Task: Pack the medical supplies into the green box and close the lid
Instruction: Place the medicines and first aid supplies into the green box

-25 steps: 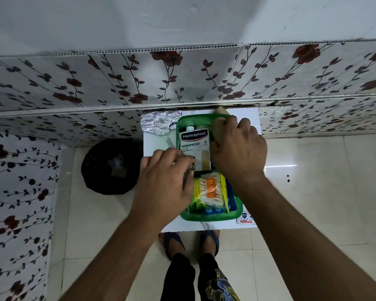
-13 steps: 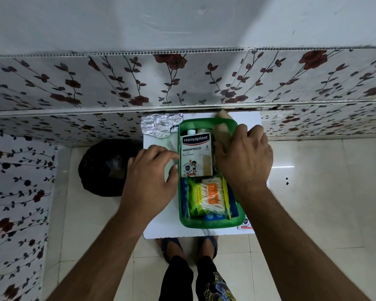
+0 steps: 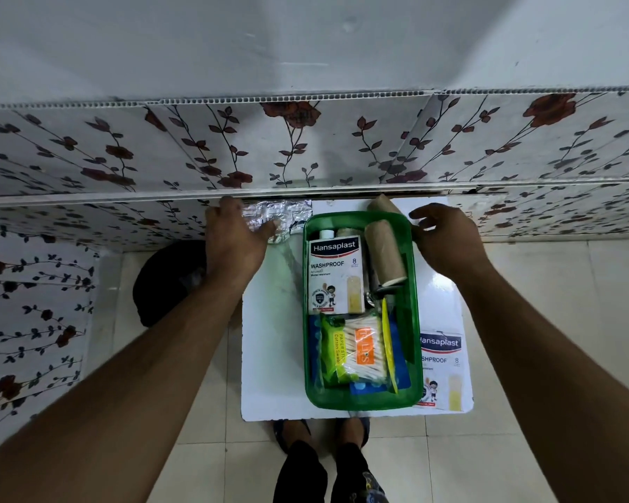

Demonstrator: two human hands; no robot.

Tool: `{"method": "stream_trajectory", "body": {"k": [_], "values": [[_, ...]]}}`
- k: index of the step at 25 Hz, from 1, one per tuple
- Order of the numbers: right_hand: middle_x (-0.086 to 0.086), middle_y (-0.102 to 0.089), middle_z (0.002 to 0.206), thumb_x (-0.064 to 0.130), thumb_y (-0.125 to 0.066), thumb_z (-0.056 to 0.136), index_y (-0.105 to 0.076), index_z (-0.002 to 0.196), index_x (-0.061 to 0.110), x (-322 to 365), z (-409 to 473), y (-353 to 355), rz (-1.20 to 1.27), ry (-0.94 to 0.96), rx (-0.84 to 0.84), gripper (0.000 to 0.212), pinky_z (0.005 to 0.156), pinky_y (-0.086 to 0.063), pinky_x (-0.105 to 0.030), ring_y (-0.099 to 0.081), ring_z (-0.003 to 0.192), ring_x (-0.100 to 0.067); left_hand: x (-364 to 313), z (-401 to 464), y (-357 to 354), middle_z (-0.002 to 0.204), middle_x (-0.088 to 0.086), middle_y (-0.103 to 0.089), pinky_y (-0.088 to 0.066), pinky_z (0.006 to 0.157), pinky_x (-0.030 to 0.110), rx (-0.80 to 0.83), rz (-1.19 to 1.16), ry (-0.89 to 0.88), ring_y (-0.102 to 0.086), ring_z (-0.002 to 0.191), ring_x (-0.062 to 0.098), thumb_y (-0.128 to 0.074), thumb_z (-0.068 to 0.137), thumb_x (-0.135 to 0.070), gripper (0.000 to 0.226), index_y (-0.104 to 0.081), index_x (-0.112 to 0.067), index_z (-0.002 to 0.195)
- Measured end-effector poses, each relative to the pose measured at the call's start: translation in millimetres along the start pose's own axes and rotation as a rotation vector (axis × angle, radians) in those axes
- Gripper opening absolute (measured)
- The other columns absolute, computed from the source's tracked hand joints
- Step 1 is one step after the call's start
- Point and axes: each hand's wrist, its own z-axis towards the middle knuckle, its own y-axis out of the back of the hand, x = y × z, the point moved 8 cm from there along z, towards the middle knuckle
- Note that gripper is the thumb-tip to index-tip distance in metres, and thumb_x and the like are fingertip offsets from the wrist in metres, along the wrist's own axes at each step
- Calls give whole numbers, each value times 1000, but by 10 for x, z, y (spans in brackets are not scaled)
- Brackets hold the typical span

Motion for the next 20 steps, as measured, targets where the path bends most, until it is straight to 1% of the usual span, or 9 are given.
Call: {"method": "stream_trajectory", "body": {"k": [3,7,9,11,14,16,17,19,20], "values": [[-9,-74,106,26,-57,90,-71,112,16,69,45,-65,1,19,19,28,79,-45,-28,-67,100,-28,34,42,-44,118,16,-58,-38,75,31,-34,-65,82,-56,102,30,-84,70,-32,64,-49,-7,117],[-10,-73,113,25,-54,92,-71,114,17,74,82,-117,5,21,49,29,81,-45,-28,-66,103,-29,66,35,41,105,4,-63,-40,72,26,-113,-124,118,-56,88,19,-85,67,-21,55,-56,-9,112],[-11,-72,113,26,-54,93,-70,115,17,73,68,-145,3,31,66,29,79,-44,-28,-66,102,-30,131,-21,142,97,0,-65,-48,74,28,-141,-227,144,-64,88,21,-80,72,-14,41,-63,-10,109],[-11,-73,108,25,-56,91,-69,116,17,50,37,-97,31,12,47,29,75,-41,-28,-65,97,-30,180,-161,338,95,-1,-68,-52,80,28,-166,-393,184,-69,93,24,-72,78,-7,31,-67,-9,109],[-10,-74,99,27,-59,88,-67,116,17,-38,-88,41,102,-42,8,30,70,-41,-29,-65,87,-28,42,-518,853,101,-9,-69,-49,80,16,-188,-446,161,-67,92,10,-62,88,-7,32,-67,-17,118],[-10,-74,94,29,-59,89,-66,115,16,-73,-213,116,142,-52,-15,30,66,-41,-30,-63,79,-27,-210,-727,1109,109,-9,-70,-51,88,24,-128,-427,51,-67,98,7,-60,90,-6,40,-65,-27,123],[-10,-73,93,28,-58,90,-66,115,15,-84,-294,160,165,-52,-32,29,65,-41,-30,-62,77,-27,-365,-808,1142,111,-8,-70,-53,85,26,-66,-430,-3,-67,99,6,-60,89,-5,44,-63,-32,124],[-9,-71,91,25,-58,91,-66,115,14,-104,-461,266,223,-48,-74,28,66,-40,-30,-60,77,-26,-702,-921,1017,103,-8,-67,-53,68,17,83,-432,-92,-66,87,-2,-61,88,-2,47,-62,-36,120],[-7,-70,90,25,-58,91,-65,115,15,-110,-539,314,250,-49,-95,27,64,-40,-30,-60,77,-26,-871,-949,897,96,-12,-64,-48,60,12,143,-391,-140,-64,79,-5,-62,88,-1,44,-64,-36,115]]}}
